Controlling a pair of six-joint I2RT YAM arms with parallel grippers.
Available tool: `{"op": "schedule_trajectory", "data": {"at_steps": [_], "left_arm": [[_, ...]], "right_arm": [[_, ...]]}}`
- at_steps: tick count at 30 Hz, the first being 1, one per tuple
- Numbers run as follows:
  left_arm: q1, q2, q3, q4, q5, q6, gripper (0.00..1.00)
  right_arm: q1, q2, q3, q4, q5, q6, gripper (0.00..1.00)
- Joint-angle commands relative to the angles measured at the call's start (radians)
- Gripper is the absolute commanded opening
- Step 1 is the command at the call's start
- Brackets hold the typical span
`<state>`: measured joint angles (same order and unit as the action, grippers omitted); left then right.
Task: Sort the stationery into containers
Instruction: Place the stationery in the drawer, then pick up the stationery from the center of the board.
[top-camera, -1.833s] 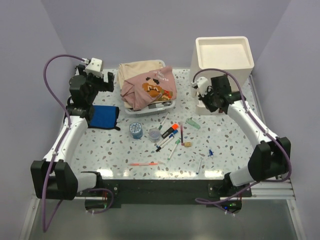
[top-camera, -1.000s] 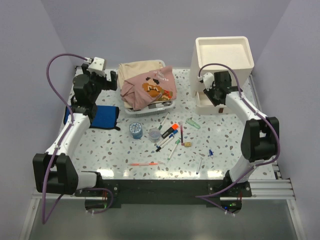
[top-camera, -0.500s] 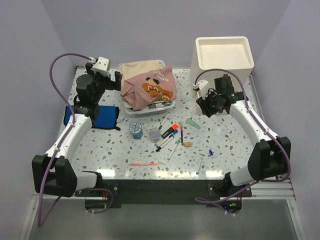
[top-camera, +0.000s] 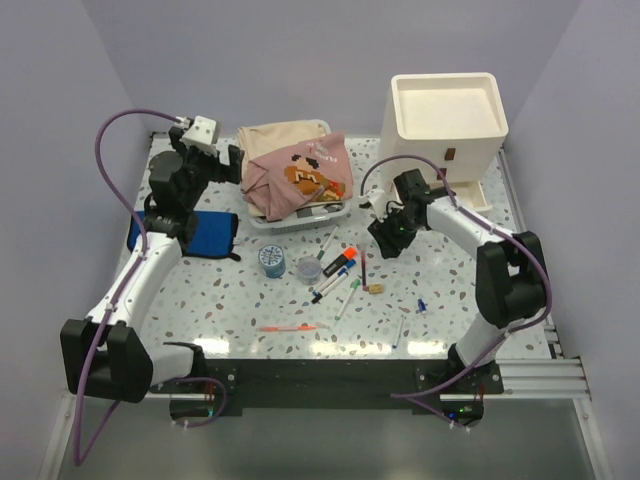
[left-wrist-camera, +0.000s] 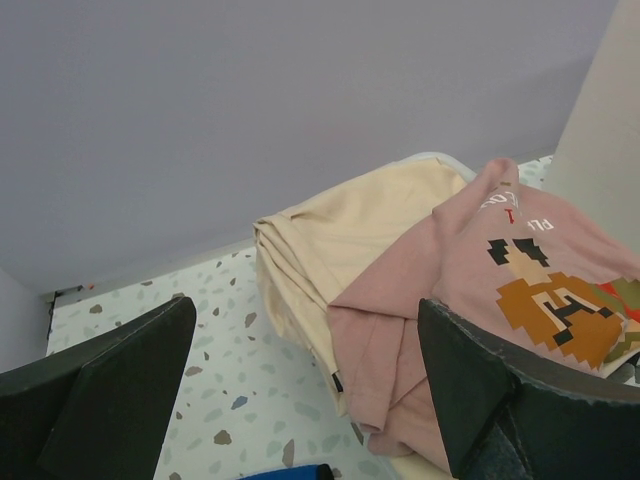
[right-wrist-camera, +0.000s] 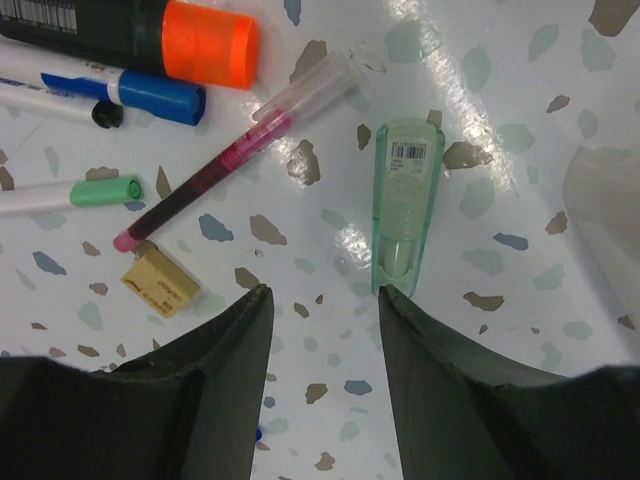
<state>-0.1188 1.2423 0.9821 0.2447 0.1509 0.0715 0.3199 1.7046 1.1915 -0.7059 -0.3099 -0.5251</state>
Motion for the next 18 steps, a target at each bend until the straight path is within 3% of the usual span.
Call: {"op": "schedule_trajectory", "data": {"at_steps": [1, 18], "left_arm": [[0.013, -0.029, -0.008, 0.007, 0.018, 0.005, 0.98], [0.027, 0.011, 0.026, 0.008, 0.032, 0.011, 0.98]], "right_arm": [[0.001, 0.043, 0.066, 0.039, -0.015, -0.012, 0.5], [0.001, 0.141, 0.085, 0.112, 0.051, -0.024, 0.49]]}}
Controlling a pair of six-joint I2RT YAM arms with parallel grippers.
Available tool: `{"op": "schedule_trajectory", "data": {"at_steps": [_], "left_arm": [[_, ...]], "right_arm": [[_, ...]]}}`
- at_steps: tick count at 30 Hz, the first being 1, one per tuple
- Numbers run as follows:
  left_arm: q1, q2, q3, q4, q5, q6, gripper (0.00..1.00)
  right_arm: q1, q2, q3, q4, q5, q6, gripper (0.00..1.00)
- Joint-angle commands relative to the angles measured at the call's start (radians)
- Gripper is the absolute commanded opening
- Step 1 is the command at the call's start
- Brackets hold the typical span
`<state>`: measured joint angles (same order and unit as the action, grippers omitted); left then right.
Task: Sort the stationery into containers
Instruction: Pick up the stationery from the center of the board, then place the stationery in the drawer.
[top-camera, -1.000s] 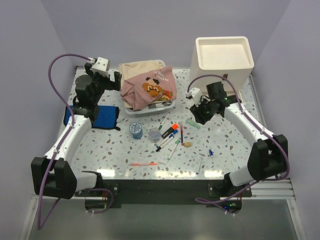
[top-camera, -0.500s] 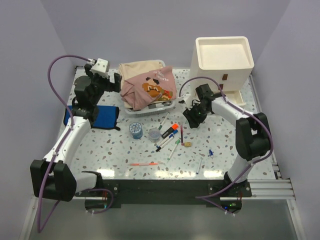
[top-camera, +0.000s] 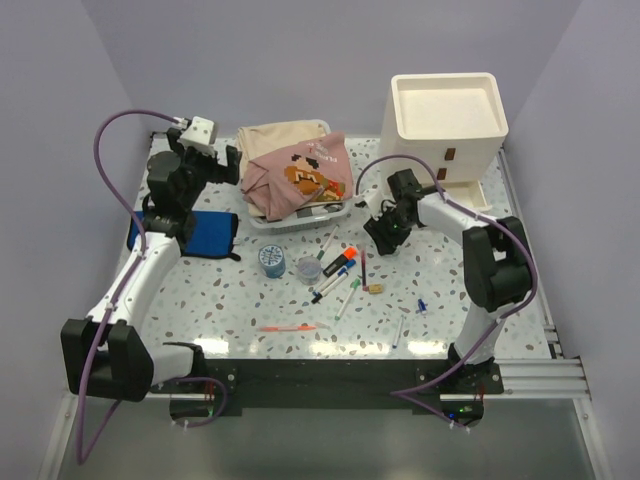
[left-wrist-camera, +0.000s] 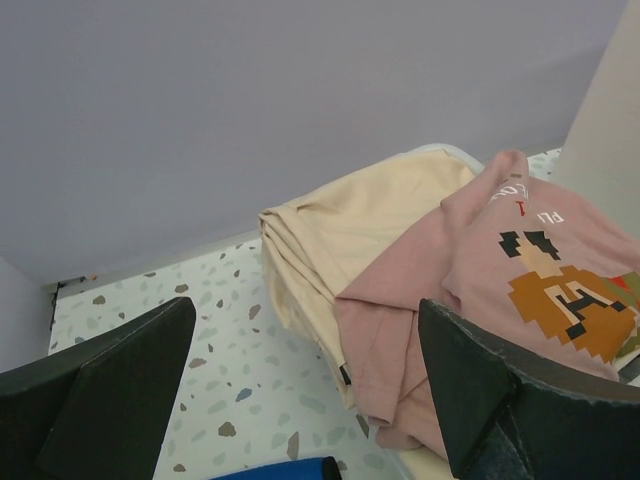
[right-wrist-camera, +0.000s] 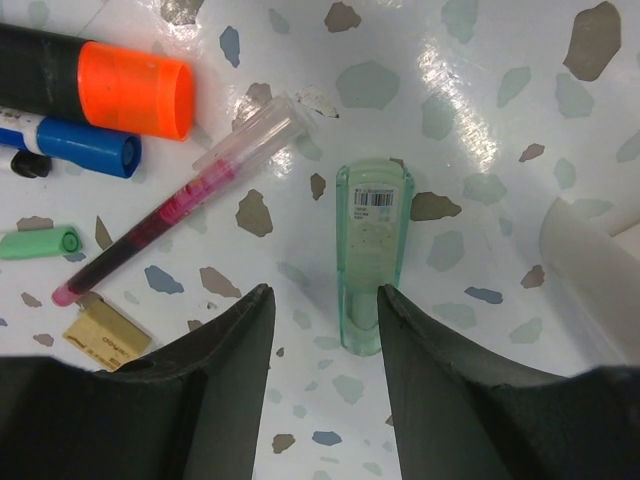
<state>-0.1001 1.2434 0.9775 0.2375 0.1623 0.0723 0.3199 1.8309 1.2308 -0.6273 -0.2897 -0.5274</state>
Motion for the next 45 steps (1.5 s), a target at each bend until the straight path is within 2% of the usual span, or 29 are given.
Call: {"op": "schedule_trajectory", "data": {"at_steps": [1, 9, 13, 16, 20, 23, 28, 41, 42, 45], "left_arm": [[0.008, 0.017, 0.03, 0.022, 0.025, 0.006, 0.98], [0.008, 0.057, 0.065, 0.029, 0.04, -0.005, 0.98], [0.008, 0.073, 0.079, 0.031, 0.04, -0.003, 0.98], [0.008, 0.077, 0.09, 0.036, 0.039, 0.0, 0.98], [0.008, 0.08, 0.092, 0.069, 0.037, 0.006, 0.98], [0.007, 0.087, 0.095, 0.083, 0.043, -0.002, 0.98], [0.005, 0.105, 0.101, 0.111, 0.06, -0.019, 0.98], [-0.006, 0.105, 0.104, 0.103, 0.06, -0.023, 0.98], [-0.006, 0.105, 0.102, 0.103, 0.06, -0.023, 0.98], [-0.006, 0.105, 0.104, 0.102, 0.065, -0.023, 0.98]], "right_arm": [[0.002, 0.024, 0.048, 0.038, 0.035, -0.02, 0.49], [0.001, 0.087, 0.059, 0.069, 0.066, -0.016, 0.46], [0.001, 0.059, 0.047, 0.058, 0.076, -0.014, 0.2], [-0.001, -0.046, 0.029, 0.041, 0.074, -0.01, 0.09], [0.001, -0.203, 0.054, -0.015, 0.052, -0.006, 0.0], [0.001, -0.284, 0.081, -0.025, 0.066, -0.025, 0.0], [-0.008, -0.315, 0.093, 0.001, 0.147, -0.071, 0.0], [-0.191, -0.125, 0.202, 0.113, 0.247, -0.171, 0.0], [-0.2, -0.113, 0.208, 0.115, 0.251, -0.174, 0.02], [-0.2, -0.087, 0.222, 0.126, 0.271, -0.174, 0.25]]}}
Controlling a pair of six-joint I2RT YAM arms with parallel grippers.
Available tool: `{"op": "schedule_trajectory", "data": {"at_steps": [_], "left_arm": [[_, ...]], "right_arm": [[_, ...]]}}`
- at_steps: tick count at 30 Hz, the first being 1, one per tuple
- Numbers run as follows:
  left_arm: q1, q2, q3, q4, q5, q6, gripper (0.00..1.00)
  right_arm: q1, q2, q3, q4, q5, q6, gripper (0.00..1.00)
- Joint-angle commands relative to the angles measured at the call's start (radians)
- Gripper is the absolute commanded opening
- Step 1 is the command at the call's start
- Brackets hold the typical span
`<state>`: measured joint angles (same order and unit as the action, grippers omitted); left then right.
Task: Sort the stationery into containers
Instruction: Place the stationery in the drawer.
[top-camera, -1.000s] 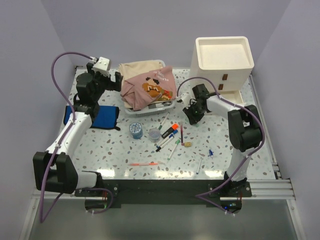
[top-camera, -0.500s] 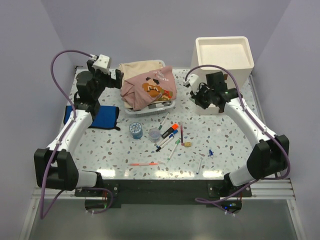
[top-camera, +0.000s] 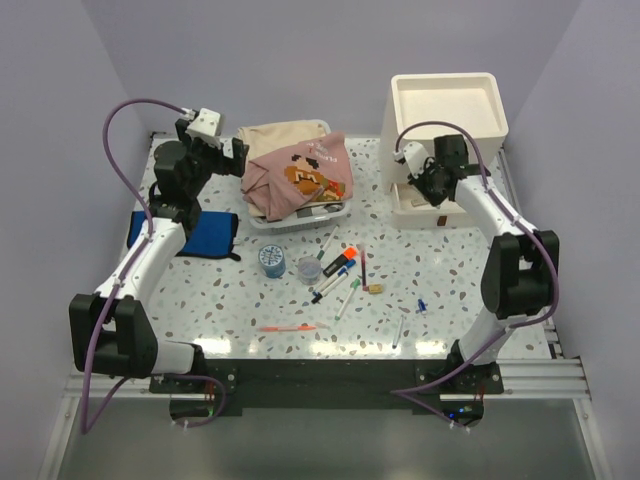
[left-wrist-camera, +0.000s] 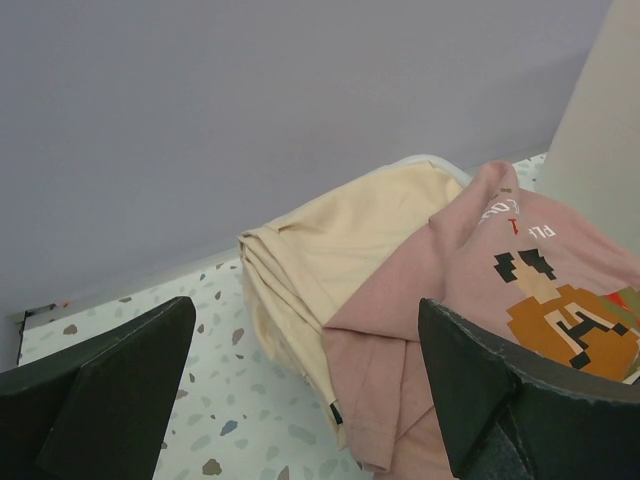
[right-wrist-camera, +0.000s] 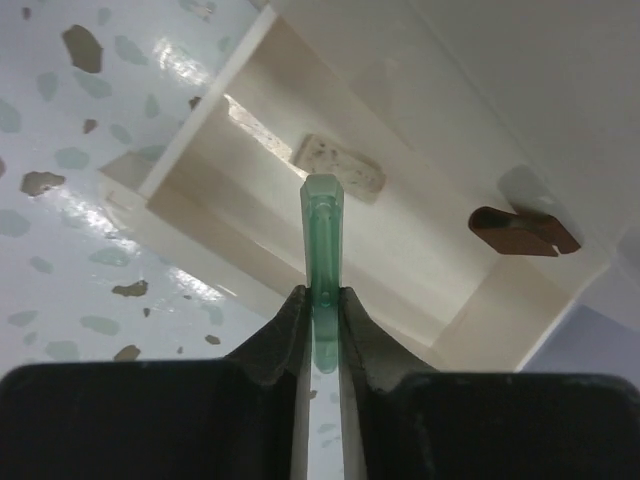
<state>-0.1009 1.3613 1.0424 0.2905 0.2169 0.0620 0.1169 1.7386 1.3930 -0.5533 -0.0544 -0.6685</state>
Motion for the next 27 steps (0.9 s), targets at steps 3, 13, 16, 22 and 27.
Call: {"op": "schedule_trajectory", "data": {"at_steps": [3, 13, 16, 22, 27], "left_arm": [[-0.005, -0.013, 0.042, 0.05, 0.009, -0.014, 0.98], [-0.005, -0.014, 0.028, 0.065, 0.019, -0.037, 1.0], [-0.006, -0.014, 0.022, 0.062, 0.021, -0.037, 1.0], [-0.006, -0.016, 0.016, 0.047, 0.018, -0.031, 1.0], [-0.006, -0.025, -0.001, 0.047, 0.029, -0.034, 1.0]], "right_arm": [[0.003, -0.022, 0.063, 0.043, 0.008, -0.017, 0.45], [0.087, -0.192, -0.079, -0.302, -0.432, -0.109, 0.51], [0.182, -0.275, -0.24, -0.258, -0.447, -0.167, 0.53], [0.283, -0.341, -0.399, -0.126, -0.424, -0.224, 0.56], [0.323, -0.312, -0.43, -0.115, -0.43, -0.311, 0.62]]}}
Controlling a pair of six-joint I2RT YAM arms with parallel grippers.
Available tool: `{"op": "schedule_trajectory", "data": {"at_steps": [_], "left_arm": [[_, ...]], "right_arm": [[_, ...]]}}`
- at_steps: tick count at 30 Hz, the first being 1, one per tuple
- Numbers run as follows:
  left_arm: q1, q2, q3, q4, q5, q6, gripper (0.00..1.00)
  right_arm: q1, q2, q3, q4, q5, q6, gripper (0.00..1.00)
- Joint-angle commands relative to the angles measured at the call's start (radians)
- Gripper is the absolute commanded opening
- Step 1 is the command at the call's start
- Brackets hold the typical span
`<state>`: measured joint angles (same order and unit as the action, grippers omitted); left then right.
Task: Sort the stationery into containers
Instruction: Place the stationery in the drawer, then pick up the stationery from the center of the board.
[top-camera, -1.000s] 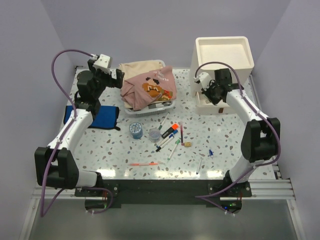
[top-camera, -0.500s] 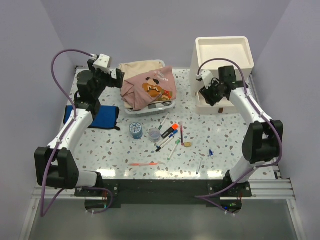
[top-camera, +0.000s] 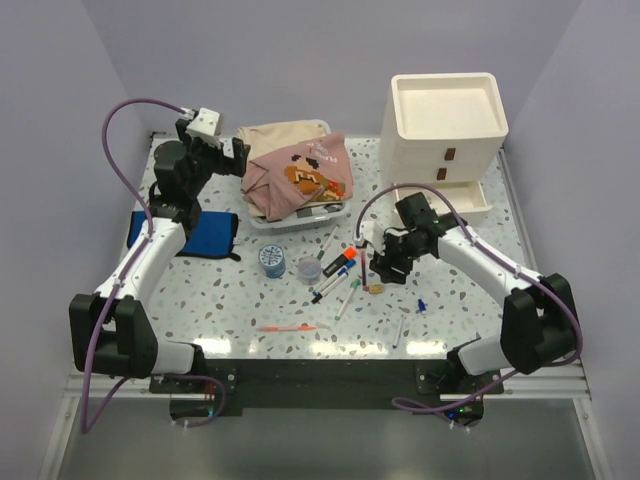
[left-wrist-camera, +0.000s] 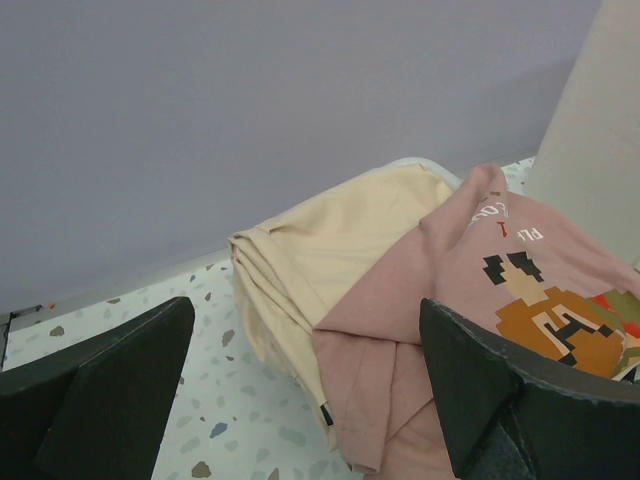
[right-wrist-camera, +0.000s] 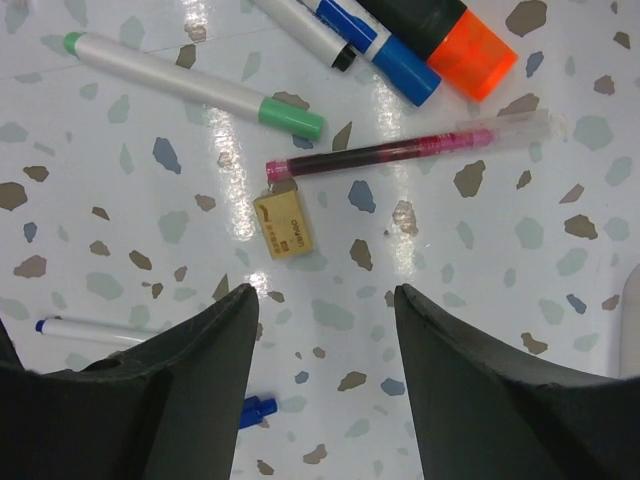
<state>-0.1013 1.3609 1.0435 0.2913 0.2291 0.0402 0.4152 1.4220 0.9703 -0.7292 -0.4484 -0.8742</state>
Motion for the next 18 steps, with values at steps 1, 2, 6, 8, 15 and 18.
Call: {"op": "schedule_trajectory", "data": {"at_steps": [1, 2, 6, 8, 15, 18], "left_arm": [[-0.006, -0.029, -0.007, 0.045, 0.018, -0.011, 1.0], [-0.006, -0.034, -0.01, 0.043, 0.015, -0.011, 1.0], [-0.006, -0.049, -0.03, 0.036, 0.006, -0.01, 1.0], [-0.006, -0.057, -0.033, 0.028, 0.0, -0.005, 1.0], [-0.005, -0.077, -0.043, 0.009, -0.022, 0.018, 1.0], [-0.005, -0.08, -0.049, 0.009, -0.025, 0.018, 1.0]], "right_arm": [[0.03, 0.023, -0.007, 0.054, -0.036, -0.118, 0.62], [0.037, 0.029, -0.007, 0.051, -0.039, -0.13, 0.62], [0.059, 0.061, -0.031, 0.051, -0.041, -0.219, 0.63], [0.077, 0.077, -0.041, 0.053, -0.038, -0.247, 0.63], [0.103, 0.136, -0.024, 0.05, -0.006, -0.286, 0.63], [0.105, 0.155, -0.022, 0.053, 0.013, -0.29, 0.62]]}}
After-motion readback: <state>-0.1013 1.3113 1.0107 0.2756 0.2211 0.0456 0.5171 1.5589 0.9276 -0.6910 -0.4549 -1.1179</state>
